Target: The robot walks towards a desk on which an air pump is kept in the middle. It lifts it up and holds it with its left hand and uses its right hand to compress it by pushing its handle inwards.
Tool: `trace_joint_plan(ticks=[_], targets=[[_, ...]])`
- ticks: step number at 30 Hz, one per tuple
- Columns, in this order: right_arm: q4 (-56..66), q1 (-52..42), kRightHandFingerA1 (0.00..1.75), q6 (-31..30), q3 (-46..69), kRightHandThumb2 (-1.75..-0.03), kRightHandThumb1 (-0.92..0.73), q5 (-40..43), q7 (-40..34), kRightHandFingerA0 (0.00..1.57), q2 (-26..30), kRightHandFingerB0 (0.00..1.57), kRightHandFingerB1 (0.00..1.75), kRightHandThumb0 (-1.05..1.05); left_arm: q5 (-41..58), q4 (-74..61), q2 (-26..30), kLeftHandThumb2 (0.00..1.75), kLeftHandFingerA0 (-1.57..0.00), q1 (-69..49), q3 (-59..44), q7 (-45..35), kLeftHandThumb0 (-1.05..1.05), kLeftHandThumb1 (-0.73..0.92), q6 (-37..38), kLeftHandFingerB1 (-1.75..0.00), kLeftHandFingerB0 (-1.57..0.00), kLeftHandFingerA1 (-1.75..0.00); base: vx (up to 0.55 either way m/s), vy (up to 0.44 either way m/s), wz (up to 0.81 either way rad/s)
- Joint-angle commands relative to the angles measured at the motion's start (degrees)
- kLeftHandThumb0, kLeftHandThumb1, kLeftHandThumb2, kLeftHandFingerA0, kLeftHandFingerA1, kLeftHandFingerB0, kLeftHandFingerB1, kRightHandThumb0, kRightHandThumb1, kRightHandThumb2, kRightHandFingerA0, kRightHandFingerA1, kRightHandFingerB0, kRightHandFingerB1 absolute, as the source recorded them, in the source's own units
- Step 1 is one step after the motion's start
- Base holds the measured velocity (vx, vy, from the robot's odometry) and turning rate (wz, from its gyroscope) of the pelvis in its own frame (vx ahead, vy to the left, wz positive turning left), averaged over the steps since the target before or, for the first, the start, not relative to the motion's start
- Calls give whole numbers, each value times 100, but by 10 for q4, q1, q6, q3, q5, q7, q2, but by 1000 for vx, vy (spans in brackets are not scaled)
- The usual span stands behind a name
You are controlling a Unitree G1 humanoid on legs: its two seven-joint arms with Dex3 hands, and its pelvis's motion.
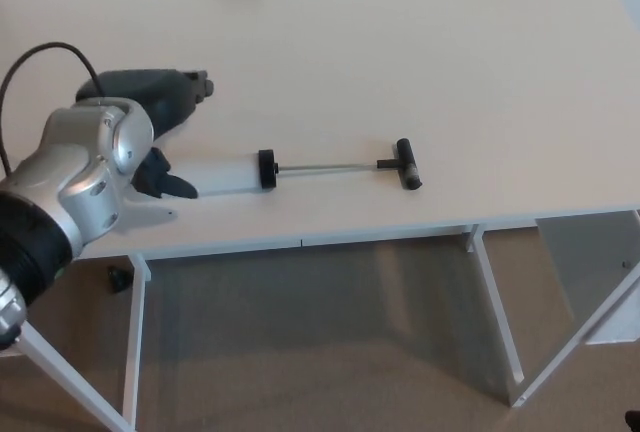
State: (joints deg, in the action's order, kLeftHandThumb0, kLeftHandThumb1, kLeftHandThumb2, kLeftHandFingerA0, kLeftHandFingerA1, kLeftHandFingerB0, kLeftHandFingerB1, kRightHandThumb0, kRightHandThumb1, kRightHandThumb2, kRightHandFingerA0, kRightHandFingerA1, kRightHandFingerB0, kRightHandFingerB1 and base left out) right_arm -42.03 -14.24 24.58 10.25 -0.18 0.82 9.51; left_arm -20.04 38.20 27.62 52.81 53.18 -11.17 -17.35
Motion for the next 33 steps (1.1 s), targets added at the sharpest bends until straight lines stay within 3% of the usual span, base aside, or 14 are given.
trace_joint_plan(ticks=[1,5,6,10,12,13,18,19,20,21,33], targets=[[14,0,53,-31,-9,-59,-70,-26,-15,74,25,60,45,-32,-122,49,2,66,-9,19,35,9,-61,40,42,-26,-5,-36,0,0,0],[24,0,54,-36,-11,-60,-70,-27,-16,75,23,60,46,-31,-132,55,-5,65,-7,17,36,14,-61,41,42,-29,-6,-34,0,0,0],[26,0,54,-38,-12,-61,-70,-29,-17,76,23,61,46,-31,-136,58,-8,85,0,15,37,19,-31,27,43,-48,0,-49,0,0,0],[35,-3,56,-40,-16,-61,-69,-35,-21,77,22,61,47,-32,-152,74,-34,87,-1,1,39,38,-31,30,48,-48,0,-48,0,0,0],[38,-4,56,-41,-16,-61,-69,-36,-22,77,21,61,47,-32,-157,81,-40,87,-1,-1,38,40,-31,30,49,-48,0,-48,0,0,0],[40,-4,55,-43,-17,-61,-70,-37,-23,77,21,62,47,-31,-161,87,-47,69,-20,-4,38,47,-59,40,53,-36,-10,-40,0,0,0],[42,5,56,-52,-14,-60,-69,-30,-22,77,19,62,47,-32,-181,121,-79,69,-19,-2,42,49,-59,42,57,-35,-9,-39,0,0,0],[47,2,57,-53,-14,-60,-70,-30,-22,77,20,62,47,-32,-185,126,-88,89,-8,-4,43,47,-29,30,56,-50,-8,-51,0,0,0],[52,-1,57,-54,-14,-60,-70,-31,-21,77,21,62,47,-32,-188,130,-93,89,-8,-5,42,46,-29,30,57,-50,-8,-51,0,0,0],[54,-3,57,-52,-14,-60,-70,-31,-21,77,23,62,47,-32,-192,136,-101,70,-20,-7,42,48,-57,42,57,-36,-14,-40,0,0,0],[65,-2,57,-59,-13,-61,-71,-34,-25,78,23,63,47,-32,-208,186,-141,69,-18,-15,8,64,-57,42,79,-33,-8,-39,0,0,0]])
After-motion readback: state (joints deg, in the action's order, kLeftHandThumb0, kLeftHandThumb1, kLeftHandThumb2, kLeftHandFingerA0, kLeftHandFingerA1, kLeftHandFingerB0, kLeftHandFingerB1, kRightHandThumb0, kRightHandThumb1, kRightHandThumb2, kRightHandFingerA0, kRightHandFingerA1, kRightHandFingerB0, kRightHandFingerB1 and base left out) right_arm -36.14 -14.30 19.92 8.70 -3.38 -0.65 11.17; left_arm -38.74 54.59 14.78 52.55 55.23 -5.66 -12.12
